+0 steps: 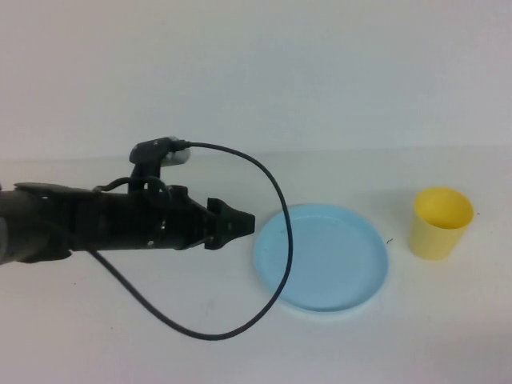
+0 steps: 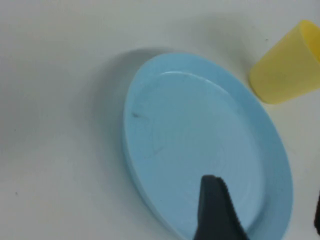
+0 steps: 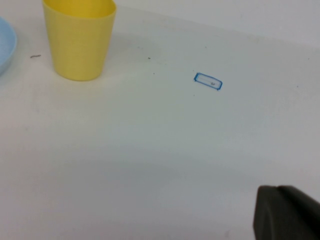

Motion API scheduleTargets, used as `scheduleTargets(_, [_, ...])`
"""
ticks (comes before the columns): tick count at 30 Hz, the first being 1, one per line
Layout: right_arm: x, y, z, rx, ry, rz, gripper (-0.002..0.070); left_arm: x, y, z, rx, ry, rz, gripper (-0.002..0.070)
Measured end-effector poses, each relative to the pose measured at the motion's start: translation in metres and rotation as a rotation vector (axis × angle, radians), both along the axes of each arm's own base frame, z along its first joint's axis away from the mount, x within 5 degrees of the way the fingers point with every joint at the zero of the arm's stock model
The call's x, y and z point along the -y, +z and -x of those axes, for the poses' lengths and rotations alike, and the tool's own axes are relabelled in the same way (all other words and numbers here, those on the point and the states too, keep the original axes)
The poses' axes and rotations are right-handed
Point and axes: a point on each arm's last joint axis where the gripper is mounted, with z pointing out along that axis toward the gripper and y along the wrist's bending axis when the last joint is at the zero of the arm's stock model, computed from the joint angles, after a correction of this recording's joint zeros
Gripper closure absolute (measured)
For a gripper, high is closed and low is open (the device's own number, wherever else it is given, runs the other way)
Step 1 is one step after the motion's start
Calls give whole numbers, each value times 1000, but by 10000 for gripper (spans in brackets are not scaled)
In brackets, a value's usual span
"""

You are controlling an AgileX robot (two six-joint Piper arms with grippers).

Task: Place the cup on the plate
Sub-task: Pick up the plate from the table

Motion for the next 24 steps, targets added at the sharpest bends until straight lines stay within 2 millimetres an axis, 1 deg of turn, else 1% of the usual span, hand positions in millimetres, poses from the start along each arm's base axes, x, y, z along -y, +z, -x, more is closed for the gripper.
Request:
scheduleTargets(4, [0,0,0,0,0,0,676,13,-16,-17,-19,16,-63,284])
scheduleTargets(7, [0,0,0,0,0,0,676,17,-28,-27,-46,13,-110,284])
scheduleTargets(9, [0,0,0,0,0,0,676,19,-36,-32,-78,19,-109,284])
scheduleTargets(15, [0,0,0,0,0,0,676,20,-54,-37,-124,25,-117,284])
scheduleTargets(18, [0,0,0,0,0,0,676,20,-60,-37,-138,22,-119,285])
scheduleTargets(24, [0,0,0,0,0,0,676,28,-69,-34,-146,7,-145,286])
